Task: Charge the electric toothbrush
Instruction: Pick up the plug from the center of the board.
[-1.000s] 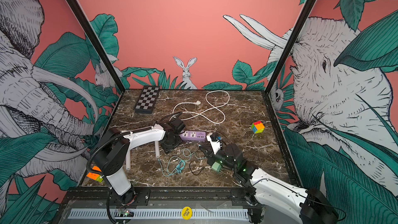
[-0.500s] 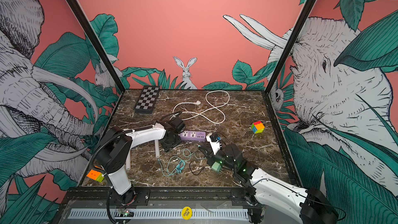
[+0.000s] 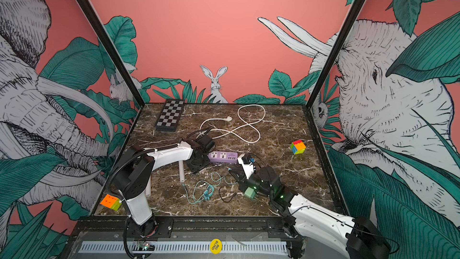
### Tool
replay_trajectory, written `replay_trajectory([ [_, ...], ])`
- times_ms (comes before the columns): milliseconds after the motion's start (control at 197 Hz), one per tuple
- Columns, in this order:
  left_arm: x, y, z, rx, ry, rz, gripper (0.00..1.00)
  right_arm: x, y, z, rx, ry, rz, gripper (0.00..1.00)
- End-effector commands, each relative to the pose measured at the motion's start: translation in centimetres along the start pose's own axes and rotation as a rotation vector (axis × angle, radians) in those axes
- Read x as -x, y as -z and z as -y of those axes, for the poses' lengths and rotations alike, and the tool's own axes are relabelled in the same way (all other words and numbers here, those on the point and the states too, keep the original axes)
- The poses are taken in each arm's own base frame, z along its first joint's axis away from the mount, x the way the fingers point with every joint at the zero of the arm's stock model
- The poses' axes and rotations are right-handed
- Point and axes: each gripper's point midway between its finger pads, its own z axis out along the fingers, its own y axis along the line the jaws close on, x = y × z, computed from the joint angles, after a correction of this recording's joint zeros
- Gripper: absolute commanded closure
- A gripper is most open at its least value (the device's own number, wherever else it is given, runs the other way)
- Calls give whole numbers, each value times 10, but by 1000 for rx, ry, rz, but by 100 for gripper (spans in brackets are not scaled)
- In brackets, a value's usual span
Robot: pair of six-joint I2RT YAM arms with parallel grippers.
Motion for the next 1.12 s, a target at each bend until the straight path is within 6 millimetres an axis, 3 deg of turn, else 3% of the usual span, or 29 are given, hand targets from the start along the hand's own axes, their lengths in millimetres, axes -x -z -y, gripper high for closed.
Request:
replay_trajectory([
  [0,2,-6,2,13,-17,2,52,4,0,-6,27,19,30,100],
  [132,1,-4,3,13,-41,-10,69,4,0,-6,29,20,34,100],
  [259,7,12,4,-13,-77,17,100,10,4,-3,9,31,71,100],
  [386,18,33,-2,-59,-80,22,100,22,12,-6,14,53,150,100],
  [589,33,93,-6,-216,-58,101,100,44,23,-24,59,146,265,100],
  [812,32,150,16,-579,47,82,100,54,12,-31,40,221,209,100],
  [924,26,169,19,-664,61,56,100,59,6,-40,48,267,195,100],
  [1111,18,182,26,-787,95,14,100,70,-4,-52,63,265,183,100],
])
